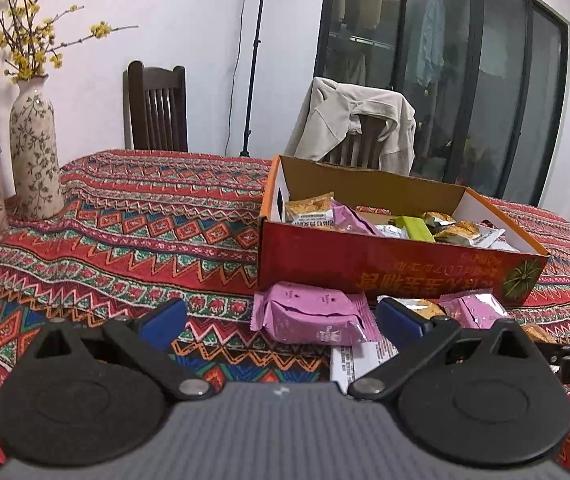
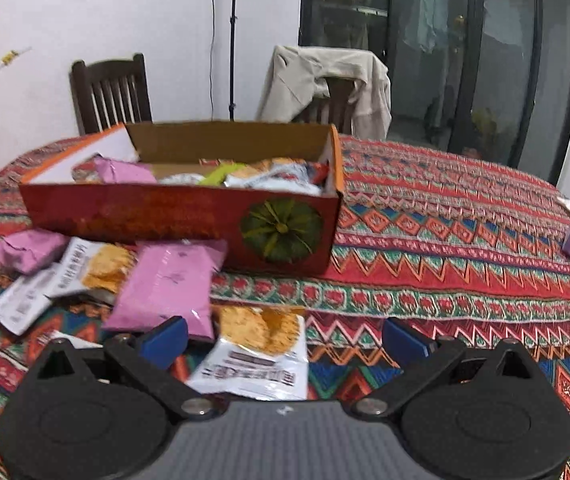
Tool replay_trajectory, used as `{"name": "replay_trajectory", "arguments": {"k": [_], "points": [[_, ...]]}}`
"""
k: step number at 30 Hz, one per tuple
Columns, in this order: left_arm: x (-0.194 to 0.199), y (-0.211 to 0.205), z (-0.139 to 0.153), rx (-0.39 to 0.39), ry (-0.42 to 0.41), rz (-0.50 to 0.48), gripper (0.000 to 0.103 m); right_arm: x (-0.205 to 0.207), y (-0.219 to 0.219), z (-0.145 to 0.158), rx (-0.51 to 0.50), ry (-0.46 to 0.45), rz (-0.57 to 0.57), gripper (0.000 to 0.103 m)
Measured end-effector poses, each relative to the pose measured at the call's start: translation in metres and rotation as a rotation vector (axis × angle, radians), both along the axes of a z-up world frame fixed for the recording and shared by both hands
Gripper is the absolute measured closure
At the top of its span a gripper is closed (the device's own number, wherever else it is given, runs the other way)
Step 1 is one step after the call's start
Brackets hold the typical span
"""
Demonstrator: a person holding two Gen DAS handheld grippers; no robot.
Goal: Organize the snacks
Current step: 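Grasp another yellow-and-white crisp packet with the right tool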
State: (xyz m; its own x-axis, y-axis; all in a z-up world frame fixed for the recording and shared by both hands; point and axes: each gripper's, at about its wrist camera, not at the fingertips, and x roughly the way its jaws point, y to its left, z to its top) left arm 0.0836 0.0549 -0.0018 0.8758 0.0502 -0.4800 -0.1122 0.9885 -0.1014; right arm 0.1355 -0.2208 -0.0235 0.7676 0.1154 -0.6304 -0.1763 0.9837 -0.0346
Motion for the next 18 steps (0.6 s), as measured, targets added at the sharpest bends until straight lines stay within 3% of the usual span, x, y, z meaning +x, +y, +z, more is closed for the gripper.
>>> {"name": "replay_trajectory", "arguments": {"k": [9, 16, 18], "points": [[0.001, 0.001, -0.004, -0.006, 0.016, -0.002, 0.000, 0.006, -0.002, -0.014, 0.038, 0.037, 0.017, 0.006], [0.001, 0.007, -0.005, -0.038, 0.022, 0.014, 0.000, -0.003, 0.001, -0.011, 0.056, 0.008, 0.051, 0.033], [0.001, 0.008, -0.004, -0.042, 0.022, 0.015, 0.000, -0.003, 0.000, -0.010, 0.060, 0.006, 0.048, 0.036]]}}
